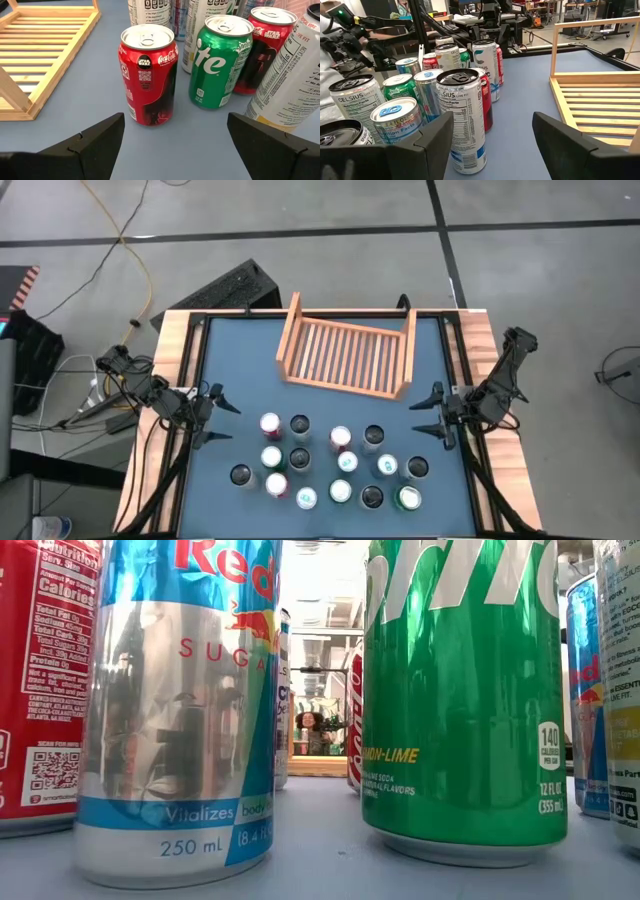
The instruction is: Place canned beverage on shelf
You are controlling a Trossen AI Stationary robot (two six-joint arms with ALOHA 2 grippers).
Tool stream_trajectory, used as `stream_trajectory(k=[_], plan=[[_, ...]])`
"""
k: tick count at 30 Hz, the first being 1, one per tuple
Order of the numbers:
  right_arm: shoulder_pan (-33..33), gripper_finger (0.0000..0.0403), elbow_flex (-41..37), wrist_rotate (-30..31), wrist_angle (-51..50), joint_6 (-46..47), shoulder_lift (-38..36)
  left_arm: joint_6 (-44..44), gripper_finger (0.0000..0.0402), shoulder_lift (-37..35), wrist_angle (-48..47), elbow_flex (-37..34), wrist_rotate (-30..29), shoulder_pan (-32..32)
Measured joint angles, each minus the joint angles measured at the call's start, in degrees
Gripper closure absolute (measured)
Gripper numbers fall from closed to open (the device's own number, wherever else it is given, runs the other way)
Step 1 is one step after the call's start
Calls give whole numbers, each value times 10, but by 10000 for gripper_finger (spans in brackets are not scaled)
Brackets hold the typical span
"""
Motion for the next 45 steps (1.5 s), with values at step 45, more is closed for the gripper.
stream_trajectory(k=[45], plan=[[-33, 122, 0, 1, 277, -115, 0, 17, 60, 0, 218, -2, -159, 0]])
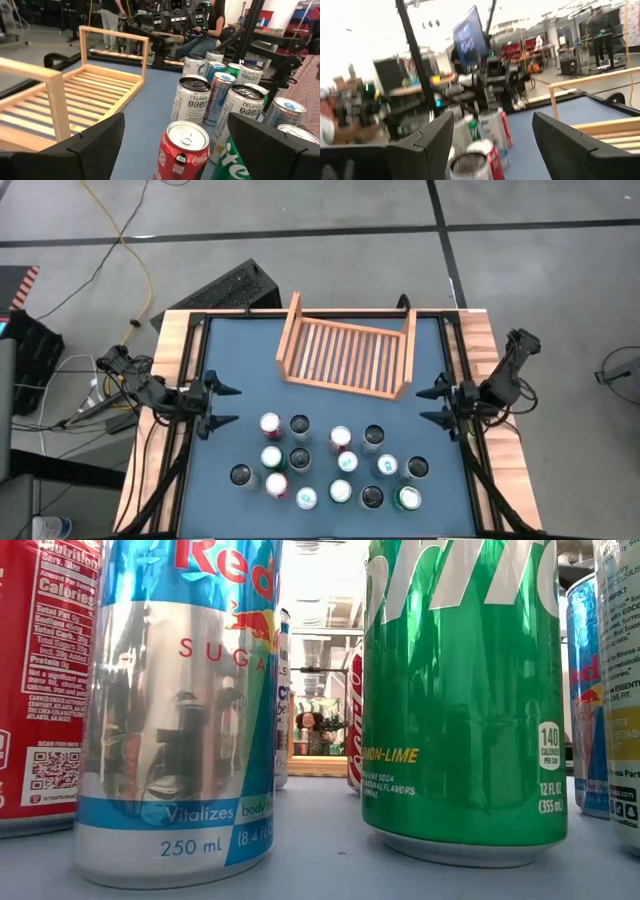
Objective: Place canned beverage on shelf
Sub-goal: Put the white blue soda can on the shelf
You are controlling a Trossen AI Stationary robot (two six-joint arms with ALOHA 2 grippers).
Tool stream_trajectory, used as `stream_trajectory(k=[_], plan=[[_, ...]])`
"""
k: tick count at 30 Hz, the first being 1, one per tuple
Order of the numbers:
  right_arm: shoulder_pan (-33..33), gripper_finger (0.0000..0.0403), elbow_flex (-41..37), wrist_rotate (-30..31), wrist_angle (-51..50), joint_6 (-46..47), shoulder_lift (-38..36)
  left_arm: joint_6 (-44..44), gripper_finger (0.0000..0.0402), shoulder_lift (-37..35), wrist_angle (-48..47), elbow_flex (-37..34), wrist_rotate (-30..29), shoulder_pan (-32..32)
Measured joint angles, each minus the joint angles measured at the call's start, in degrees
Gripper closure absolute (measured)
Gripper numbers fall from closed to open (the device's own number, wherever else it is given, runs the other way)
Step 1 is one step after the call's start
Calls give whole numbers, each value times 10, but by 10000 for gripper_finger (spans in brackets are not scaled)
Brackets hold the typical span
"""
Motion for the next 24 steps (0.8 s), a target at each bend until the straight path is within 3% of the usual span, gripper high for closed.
stream_trajectory(k=[6, 16, 24], plan=[[-37, 122, 0, 1, 57, -14, 0, 69, 60, 0, 95, 1, -2, 0], [-114, 122, 5, 45, 108, -32, 0, 144, 60, 0, 216, 2, 71, 0], [-159, 122, 139, 49, 52, -145, 29, 198, 60, 0, 259, 2, 87, 0]])
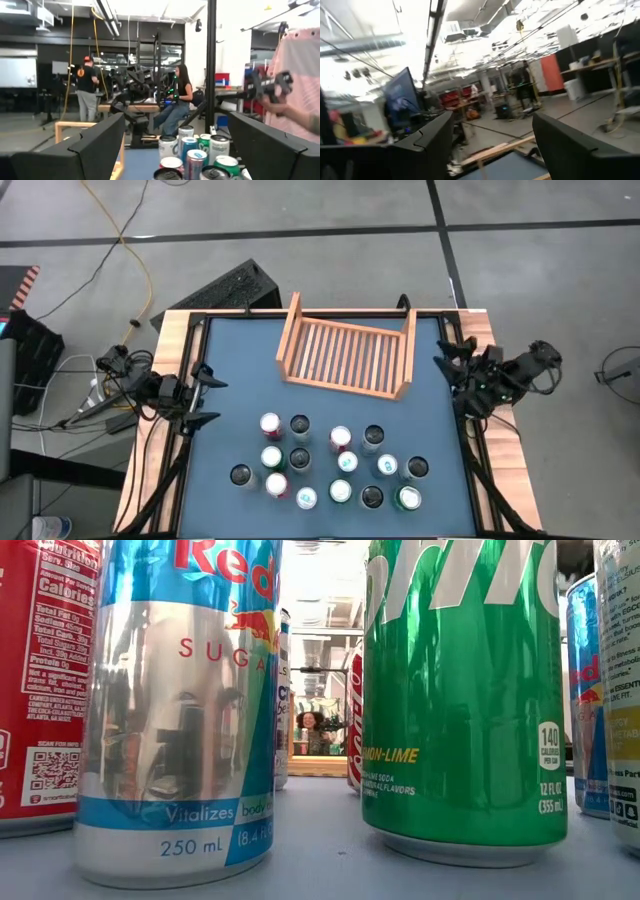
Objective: Place canned beverage on shelf
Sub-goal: Put the white blue soda can on the shelf
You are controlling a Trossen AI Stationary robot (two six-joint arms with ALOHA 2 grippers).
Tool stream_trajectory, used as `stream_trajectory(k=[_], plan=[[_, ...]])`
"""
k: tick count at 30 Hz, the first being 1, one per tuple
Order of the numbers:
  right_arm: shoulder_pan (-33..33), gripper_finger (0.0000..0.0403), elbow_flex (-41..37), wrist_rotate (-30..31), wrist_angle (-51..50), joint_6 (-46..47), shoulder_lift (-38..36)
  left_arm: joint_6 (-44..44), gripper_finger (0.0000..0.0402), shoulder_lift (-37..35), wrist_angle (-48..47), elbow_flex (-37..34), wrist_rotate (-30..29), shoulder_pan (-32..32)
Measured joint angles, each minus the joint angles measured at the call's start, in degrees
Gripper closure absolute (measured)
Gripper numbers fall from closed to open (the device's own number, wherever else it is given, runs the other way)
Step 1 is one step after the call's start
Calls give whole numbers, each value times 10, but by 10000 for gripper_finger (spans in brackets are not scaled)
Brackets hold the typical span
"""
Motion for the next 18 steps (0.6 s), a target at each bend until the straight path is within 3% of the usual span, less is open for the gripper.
stream_trajectory(k=[9, 18], plan=[[-11, 122, 218, 57, -238, 41, 182, 36, 60, 0, 52, 0, 0, 0], [-6, 122, 379, 32, -467, 217, 354, 14, 60, 0, 56, 0, -7, 0]])
